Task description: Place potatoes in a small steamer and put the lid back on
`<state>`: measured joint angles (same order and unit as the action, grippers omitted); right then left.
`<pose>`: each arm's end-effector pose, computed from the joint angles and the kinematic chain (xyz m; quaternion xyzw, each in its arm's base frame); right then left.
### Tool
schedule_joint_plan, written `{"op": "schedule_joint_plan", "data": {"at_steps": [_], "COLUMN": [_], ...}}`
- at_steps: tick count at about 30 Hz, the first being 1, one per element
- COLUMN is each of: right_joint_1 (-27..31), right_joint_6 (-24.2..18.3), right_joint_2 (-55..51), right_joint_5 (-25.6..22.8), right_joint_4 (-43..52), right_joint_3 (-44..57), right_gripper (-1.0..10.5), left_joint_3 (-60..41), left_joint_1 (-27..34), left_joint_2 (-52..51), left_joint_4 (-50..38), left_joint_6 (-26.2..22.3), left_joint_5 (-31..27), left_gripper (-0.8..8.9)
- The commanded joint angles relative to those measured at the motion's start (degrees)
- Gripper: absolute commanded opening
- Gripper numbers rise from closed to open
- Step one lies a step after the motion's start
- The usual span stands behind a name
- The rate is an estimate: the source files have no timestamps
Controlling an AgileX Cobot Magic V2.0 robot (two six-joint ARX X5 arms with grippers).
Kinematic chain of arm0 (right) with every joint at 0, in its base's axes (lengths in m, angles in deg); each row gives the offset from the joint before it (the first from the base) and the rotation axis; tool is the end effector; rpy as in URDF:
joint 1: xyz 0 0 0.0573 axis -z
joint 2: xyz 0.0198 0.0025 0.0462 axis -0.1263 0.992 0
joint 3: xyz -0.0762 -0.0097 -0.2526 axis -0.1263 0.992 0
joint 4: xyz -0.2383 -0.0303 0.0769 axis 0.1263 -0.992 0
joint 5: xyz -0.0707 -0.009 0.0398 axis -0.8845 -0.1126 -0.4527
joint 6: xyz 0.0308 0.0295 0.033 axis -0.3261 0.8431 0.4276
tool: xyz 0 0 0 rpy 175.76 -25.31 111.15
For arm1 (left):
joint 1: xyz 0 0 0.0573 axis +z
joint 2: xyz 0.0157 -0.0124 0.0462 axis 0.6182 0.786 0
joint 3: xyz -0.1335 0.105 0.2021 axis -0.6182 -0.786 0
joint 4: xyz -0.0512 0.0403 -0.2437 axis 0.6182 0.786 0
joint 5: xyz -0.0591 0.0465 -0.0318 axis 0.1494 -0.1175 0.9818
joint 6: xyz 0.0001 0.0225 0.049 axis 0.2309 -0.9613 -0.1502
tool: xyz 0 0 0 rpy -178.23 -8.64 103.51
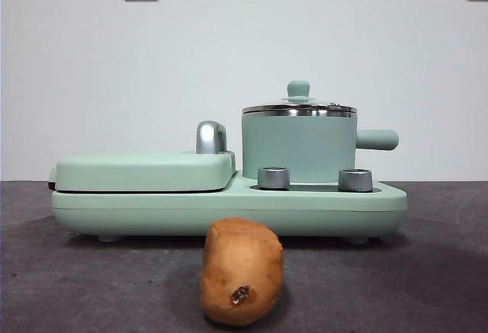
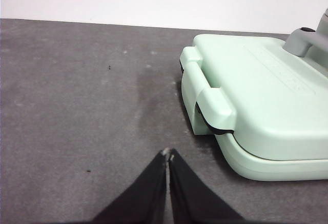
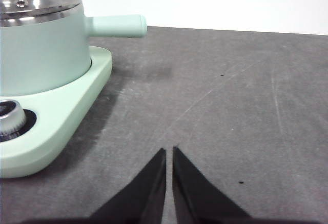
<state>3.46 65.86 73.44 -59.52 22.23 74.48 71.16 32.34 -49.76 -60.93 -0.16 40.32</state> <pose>0.0956 0.0073 0.1528 0.0132 0.0772 0.0477 0.9958 0.0935 -0.0109 0.1585 -0.0396 0.0824 -0.0694 0.9934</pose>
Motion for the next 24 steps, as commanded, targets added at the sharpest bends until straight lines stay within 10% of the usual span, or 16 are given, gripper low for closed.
{"op": "schedule_joint_plan", "data": {"at_steps": [1,12,24], "right_joint_1": [-0.1,-0.1,-0.2], "right_joint_6": [7.9,26.7,26.0], "right_joint_2": [-0.2,0.3,8.1], "right_joint_5": [0.3,8.3,13.3], "right_joint_4": [0.5,-0.6,-15.8], "right_joint_3": [0.2,-4.2,-24.2], "right_gripper": [0.2,0.1,0.1], "left_joint_3": [-0.3,1.7,17.5], "left_joint_1": [0.0,-0.1,-0.7], "left_joint_2": [0.0,0.1,7.2], "left_joint_4": [-0.6,-0.4,9.6], "left_joint_6": [4.6,15.0,18.1], "left_joint_5": [0.1,7.1,13.1], "left_gripper": [0.07,0.08,0.09]}}
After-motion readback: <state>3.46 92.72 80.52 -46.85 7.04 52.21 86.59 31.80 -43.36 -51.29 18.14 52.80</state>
